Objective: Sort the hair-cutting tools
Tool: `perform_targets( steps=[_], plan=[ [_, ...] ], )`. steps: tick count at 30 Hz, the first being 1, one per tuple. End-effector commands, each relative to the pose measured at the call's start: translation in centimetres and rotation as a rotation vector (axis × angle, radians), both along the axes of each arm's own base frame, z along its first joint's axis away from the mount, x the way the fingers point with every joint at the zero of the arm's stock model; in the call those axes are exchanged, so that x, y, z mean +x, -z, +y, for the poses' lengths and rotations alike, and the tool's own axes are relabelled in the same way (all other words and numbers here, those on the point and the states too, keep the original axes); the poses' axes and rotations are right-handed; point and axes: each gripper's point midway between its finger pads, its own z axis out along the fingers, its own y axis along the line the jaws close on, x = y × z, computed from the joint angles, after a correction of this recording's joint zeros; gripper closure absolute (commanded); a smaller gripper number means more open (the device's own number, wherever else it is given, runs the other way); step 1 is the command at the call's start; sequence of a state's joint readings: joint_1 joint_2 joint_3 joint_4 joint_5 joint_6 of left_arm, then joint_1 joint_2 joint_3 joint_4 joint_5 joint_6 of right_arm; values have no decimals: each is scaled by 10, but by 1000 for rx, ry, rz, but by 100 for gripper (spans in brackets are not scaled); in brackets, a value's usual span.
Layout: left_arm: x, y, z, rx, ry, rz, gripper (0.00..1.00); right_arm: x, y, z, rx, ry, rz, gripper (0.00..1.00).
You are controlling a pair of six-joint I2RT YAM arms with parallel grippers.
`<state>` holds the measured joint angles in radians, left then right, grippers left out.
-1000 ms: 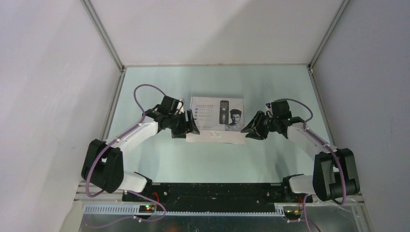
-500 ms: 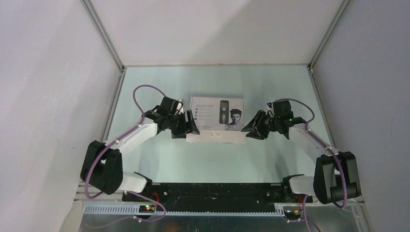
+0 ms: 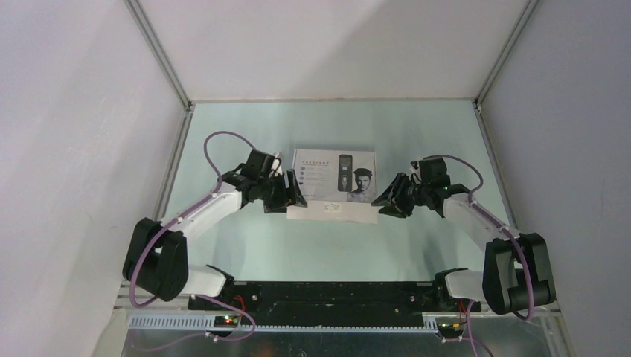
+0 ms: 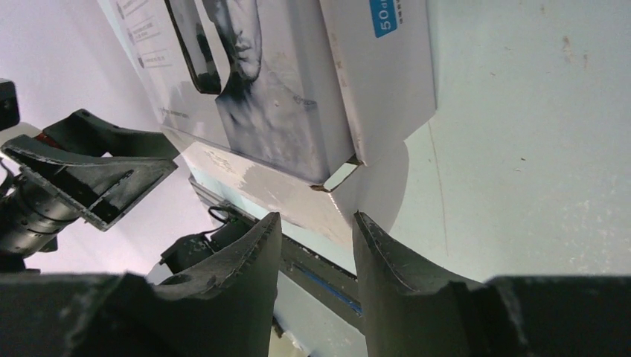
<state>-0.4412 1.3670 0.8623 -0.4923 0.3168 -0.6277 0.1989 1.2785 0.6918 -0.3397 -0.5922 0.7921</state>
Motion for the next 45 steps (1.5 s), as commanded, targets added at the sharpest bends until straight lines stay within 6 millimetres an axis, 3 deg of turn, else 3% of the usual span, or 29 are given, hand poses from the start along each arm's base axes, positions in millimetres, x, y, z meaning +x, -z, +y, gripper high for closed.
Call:
perform_targets(
  steps=[1,6,13,17,21,28,30,32,35,36,37,38,39,40,41,42,43,44,45],
  plan=[
    [2,-13,3,11,18,-94,24,3,-5,-10,-69,3,-87,56],
    [1,-9,10,37,26,-130,24,-5,0,-15,-131,-27,-126,57],
    [-5,12,9,54,33,-91,24,-12,16,1,-115,-59,-129,60],
    [-1,27,12,88,5,-64,26,-9,37,-3,-159,-51,-112,64],
    [5,41,17,109,-71,-55,36,-2,57,-10,-186,-26,-83,72],
    [12,59,29,137,-203,-35,41,15,66,-19,-198,15,-99,78],
    [17,46,32,116,-240,-64,40,15,58,-20,-176,26,-103,79],
    [29,4,35,75,-268,-194,33,6,48,-23,-183,19,-106,76],
    [55,-64,43,78,-284,-414,11,-6,26,-28,-219,2,-181,73],
    [61,-76,45,95,-266,-458,6,-12,18,-27,-227,-17,-210,71],
    [73,-101,44,85,-273,-516,2,-15,15,-27,-238,-23,-223,69],
    [83,-103,42,111,-240,-534,1,-20,9,-23,-247,-43,-256,68],
    [96,-130,35,86,-226,-588,1,-22,7,-21,-252,-55,-271,66],
    [108,-121,29,119,-185,-577,1,-26,3,-13,-261,-85,-309,66],
    [121,-145,19,89,-163,-623,0,-28,1,-9,-267,-103,-330,65],
    [135,-133,10,105,-119,-601,0,-30,-1,0,-281,-131,-368,64],
    [148,-151,-3,72,-89,-637,0,-30,-2,5,-287,-147,-386,64],
    [161,-134,-13,87,-41,-607,0,-31,-1,12,-307,-173,-416,63],
    [175,-154,-22,62,-24,-649,0,-31,-1,16,-314,-187,-432,63]
  ],
)
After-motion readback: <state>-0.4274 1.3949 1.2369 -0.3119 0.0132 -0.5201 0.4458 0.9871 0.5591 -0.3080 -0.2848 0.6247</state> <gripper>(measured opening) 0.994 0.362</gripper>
